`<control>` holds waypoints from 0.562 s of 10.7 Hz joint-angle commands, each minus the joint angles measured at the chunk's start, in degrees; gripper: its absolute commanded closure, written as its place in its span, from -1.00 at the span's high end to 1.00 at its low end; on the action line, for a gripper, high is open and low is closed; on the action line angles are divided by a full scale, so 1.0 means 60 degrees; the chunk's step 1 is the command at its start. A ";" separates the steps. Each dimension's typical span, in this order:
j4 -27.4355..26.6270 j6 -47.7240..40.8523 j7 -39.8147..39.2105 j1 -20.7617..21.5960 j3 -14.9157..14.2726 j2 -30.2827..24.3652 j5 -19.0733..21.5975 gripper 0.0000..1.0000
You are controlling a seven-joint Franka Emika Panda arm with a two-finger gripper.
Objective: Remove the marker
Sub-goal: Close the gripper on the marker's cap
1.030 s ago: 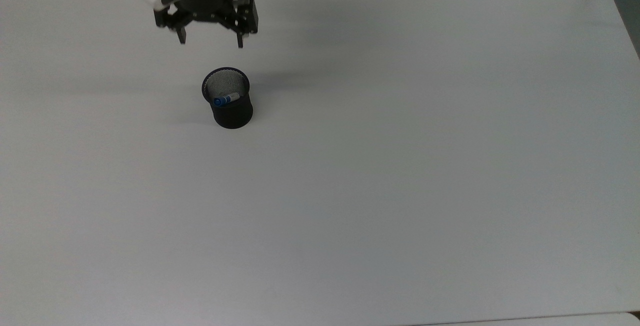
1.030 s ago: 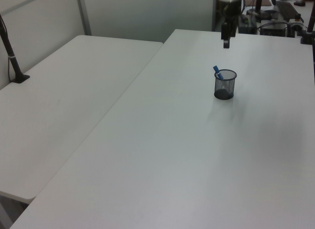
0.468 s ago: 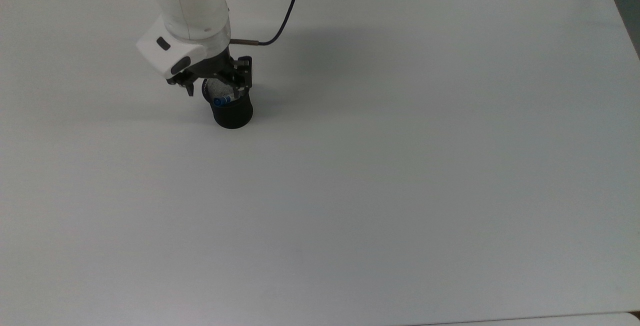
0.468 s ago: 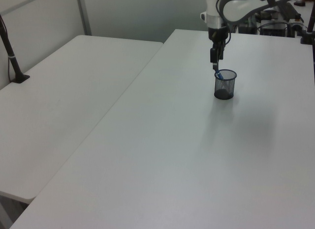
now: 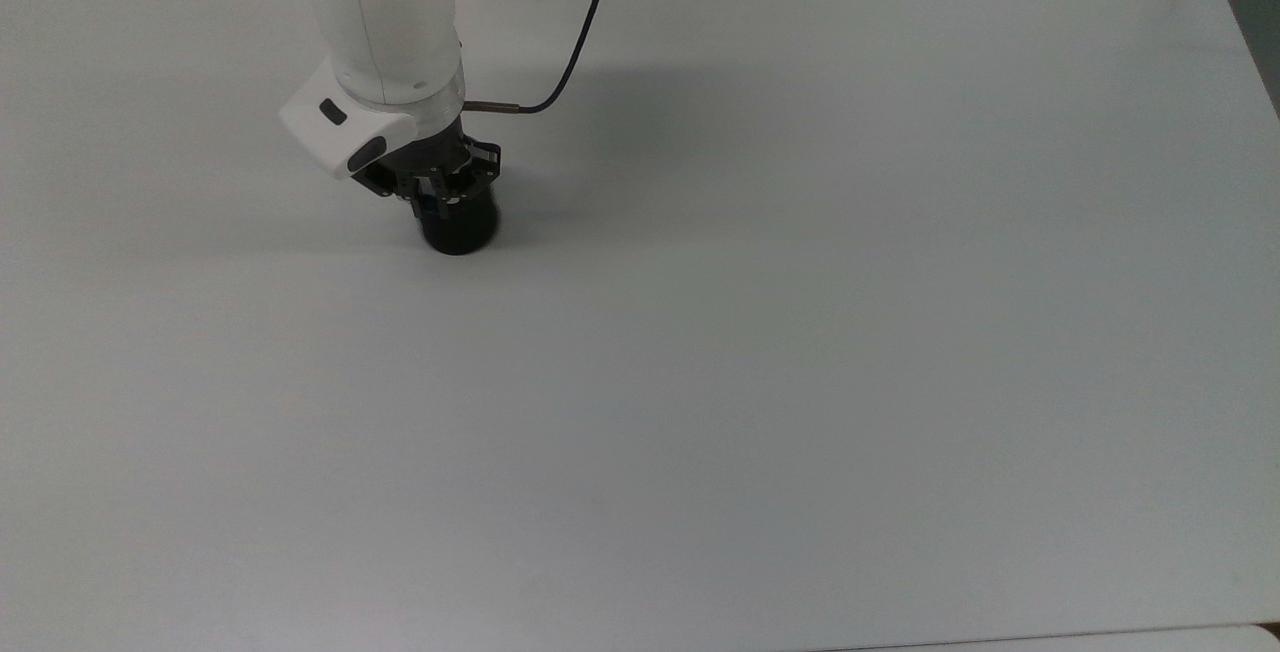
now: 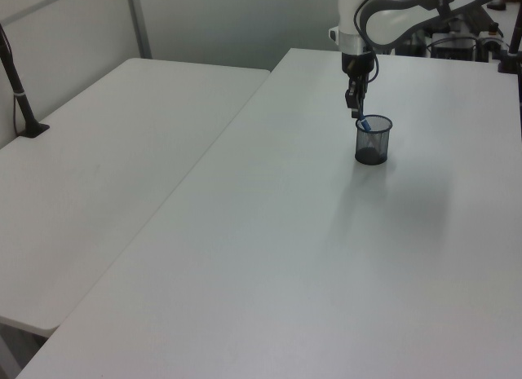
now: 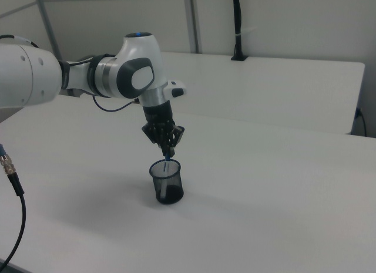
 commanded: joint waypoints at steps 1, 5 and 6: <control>-0.0125 0.0071 -0.0006 0.0003 -0.0007 -0.0192 0.0016 -0.75; 0.0561 -0.1112 0.0009 -0.0319 -0.0022 -0.1201 0.0426 -0.75; 0.0825 -0.1522 -0.0006 -0.0334 -0.0022 -0.1421 0.0601 -0.75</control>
